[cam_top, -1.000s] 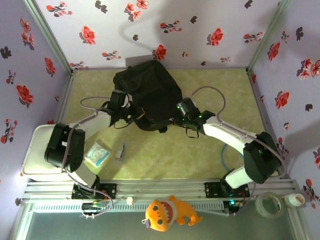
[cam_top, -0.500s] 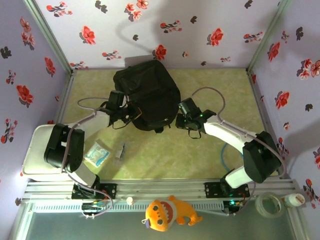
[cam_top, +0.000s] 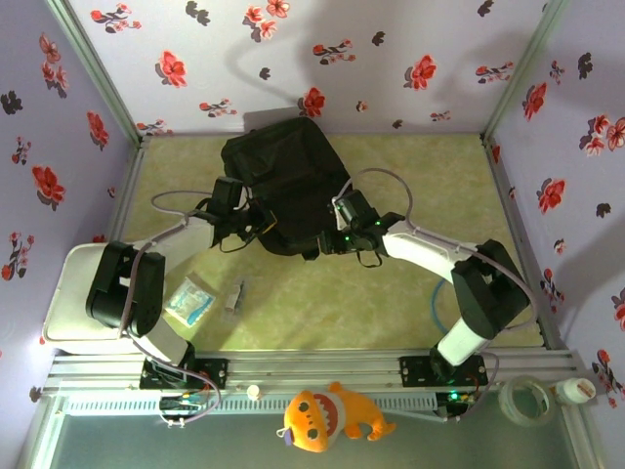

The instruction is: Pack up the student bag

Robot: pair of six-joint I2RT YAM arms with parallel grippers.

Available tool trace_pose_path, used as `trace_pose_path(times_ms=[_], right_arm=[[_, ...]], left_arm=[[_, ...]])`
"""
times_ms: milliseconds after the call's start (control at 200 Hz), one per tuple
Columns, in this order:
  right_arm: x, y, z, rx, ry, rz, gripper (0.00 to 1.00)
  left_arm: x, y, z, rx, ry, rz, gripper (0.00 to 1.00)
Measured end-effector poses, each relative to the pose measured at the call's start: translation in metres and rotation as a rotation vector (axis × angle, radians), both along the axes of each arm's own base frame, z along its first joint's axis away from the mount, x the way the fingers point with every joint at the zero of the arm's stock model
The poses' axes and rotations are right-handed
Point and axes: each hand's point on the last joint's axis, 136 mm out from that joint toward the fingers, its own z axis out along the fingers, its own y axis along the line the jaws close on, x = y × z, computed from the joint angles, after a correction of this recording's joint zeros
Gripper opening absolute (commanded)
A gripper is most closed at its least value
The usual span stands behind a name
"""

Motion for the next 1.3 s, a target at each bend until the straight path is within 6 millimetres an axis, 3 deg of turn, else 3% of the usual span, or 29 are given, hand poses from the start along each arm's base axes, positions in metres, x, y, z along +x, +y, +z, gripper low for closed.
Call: trace_pose_path(times_ms=[275, 535, 845, 1115, 1300], right_arm=[[0.009, 0.009, -0.008, -0.027, -0.072, 0.109, 0.33], [0.011, 0.019, -0.002, -0.016, -0.133, 0.175, 0.0], [-0.007, 0.019, 0.004, -0.031, -0.167, 0.193, 0.0], [-0.025, 0.04, 0.01, -0.026, -0.197, 0.205, 0.0], [-0.011, 0.02, 0.007, -0.116, -0.228, 0.059, 0.0]], left_arm=[[0.0, 0.0, 0.0, 0.001, -0.002, -0.002, 0.0], [0.001, 0.0, 0.002, 0.002, 0.001, -0.002, 0.0], [0.001, 0.001, 0.002, 0.003, 0.002, 0.0, 0.0], [0.001, 0.001, 0.002, 0.003, 0.002, 0.001, 0.0], [0.002, 0.002, 0.002, 0.007, 0.0, 0.007, 0.0]])
